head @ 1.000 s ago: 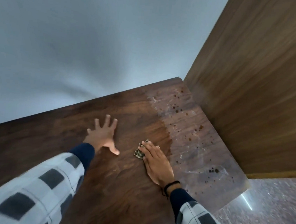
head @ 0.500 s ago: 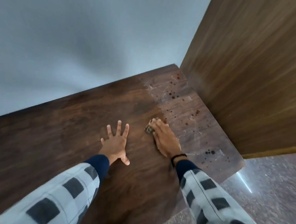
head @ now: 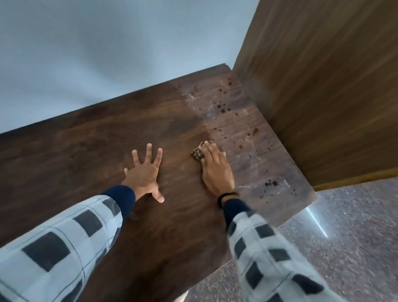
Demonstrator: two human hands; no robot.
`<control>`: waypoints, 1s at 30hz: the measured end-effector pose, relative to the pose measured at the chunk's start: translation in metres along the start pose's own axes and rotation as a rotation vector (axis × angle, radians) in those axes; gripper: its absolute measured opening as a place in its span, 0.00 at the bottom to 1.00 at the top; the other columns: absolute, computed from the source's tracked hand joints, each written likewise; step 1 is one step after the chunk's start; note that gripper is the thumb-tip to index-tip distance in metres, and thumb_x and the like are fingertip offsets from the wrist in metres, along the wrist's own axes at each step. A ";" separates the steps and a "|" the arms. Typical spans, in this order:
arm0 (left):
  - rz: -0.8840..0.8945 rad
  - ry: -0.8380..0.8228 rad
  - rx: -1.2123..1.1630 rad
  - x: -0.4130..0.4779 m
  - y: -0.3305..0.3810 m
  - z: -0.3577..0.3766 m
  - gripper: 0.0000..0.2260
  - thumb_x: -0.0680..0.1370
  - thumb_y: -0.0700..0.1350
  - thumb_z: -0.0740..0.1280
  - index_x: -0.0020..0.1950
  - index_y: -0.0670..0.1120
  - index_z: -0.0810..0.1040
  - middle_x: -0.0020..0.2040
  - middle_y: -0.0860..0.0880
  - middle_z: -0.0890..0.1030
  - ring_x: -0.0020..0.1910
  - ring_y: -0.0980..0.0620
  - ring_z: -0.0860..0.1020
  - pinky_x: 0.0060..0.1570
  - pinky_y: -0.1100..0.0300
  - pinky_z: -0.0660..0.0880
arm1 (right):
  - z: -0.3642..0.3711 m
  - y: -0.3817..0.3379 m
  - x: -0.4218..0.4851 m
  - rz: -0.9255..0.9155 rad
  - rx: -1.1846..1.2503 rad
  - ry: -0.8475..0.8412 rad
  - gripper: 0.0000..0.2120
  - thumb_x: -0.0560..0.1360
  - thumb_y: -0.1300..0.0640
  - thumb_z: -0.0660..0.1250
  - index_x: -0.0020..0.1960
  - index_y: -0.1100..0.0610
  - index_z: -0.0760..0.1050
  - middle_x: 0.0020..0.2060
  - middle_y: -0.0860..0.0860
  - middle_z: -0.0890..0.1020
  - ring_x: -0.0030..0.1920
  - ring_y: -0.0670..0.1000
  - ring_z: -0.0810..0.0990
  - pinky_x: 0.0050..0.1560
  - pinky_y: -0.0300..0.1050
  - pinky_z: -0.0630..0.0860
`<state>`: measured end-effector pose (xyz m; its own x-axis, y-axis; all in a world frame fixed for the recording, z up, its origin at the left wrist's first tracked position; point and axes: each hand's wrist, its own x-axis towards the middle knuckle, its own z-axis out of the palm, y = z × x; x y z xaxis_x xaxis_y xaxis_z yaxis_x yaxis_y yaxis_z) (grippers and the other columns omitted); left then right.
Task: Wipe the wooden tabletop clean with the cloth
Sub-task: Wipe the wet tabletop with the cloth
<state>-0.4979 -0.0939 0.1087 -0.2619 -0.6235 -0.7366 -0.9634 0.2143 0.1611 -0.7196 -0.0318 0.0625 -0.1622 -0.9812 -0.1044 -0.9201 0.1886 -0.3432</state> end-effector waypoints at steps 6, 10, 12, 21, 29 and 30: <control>0.001 0.005 0.001 0.000 0.001 -0.002 0.72 0.58 0.55 0.85 0.78 0.56 0.27 0.75 0.52 0.22 0.76 0.33 0.30 0.68 0.25 0.55 | 0.020 0.001 -0.059 -0.345 -0.017 -0.086 0.21 0.86 0.53 0.52 0.79 0.49 0.62 0.81 0.46 0.60 0.81 0.49 0.54 0.81 0.52 0.53; -0.004 0.003 0.001 0.000 0.003 -0.003 0.72 0.58 0.54 0.85 0.78 0.57 0.27 0.74 0.53 0.21 0.76 0.34 0.30 0.69 0.25 0.54 | -0.004 0.022 -0.024 -0.484 -0.132 -0.198 0.23 0.87 0.53 0.51 0.81 0.50 0.57 0.82 0.47 0.55 0.82 0.49 0.48 0.82 0.51 0.44; -0.003 0.002 0.000 -0.001 0.002 -0.003 0.72 0.58 0.54 0.85 0.78 0.57 0.27 0.74 0.53 0.21 0.75 0.34 0.29 0.69 0.25 0.53 | -0.006 0.014 -0.016 -0.285 -0.050 -0.123 0.22 0.87 0.54 0.52 0.81 0.50 0.59 0.81 0.46 0.57 0.82 0.48 0.50 0.81 0.53 0.48; -0.004 0.008 -0.008 0.001 0.002 -0.003 0.72 0.58 0.53 0.85 0.78 0.57 0.28 0.75 0.52 0.22 0.76 0.34 0.30 0.69 0.25 0.53 | 0.017 0.021 -0.071 -0.520 -0.068 -0.149 0.23 0.86 0.54 0.52 0.81 0.50 0.59 0.82 0.49 0.57 0.82 0.51 0.51 0.81 0.53 0.48; 0.000 0.015 -0.018 -0.003 0.001 -0.002 0.71 0.58 0.52 0.85 0.78 0.57 0.29 0.75 0.53 0.23 0.76 0.35 0.30 0.69 0.26 0.53 | 0.029 -0.020 -0.064 -0.054 0.035 0.011 0.22 0.86 0.51 0.52 0.80 0.48 0.60 0.81 0.46 0.59 0.82 0.48 0.49 0.81 0.56 0.52; -0.001 0.011 -0.018 -0.003 0.001 -0.002 0.71 0.59 0.52 0.85 0.78 0.57 0.29 0.75 0.53 0.22 0.76 0.35 0.29 0.69 0.26 0.53 | 0.035 -0.018 -0.077 -0.168 0.003 -0.007 0.22 0.86 0.50 0.51 0.80 0.48 0.60 0.81 0.46 0.59 0.82 0.48 0.49 0.81 0.54 0.51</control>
<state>-0.4983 -0.0933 0.1119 -0.2614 -0.6317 -0.7298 -0.9645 0.1999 0.1724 -0.6785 0.0415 0.0444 -0.0041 -0.9987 -0.0516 -0.9332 0.0223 -0.3587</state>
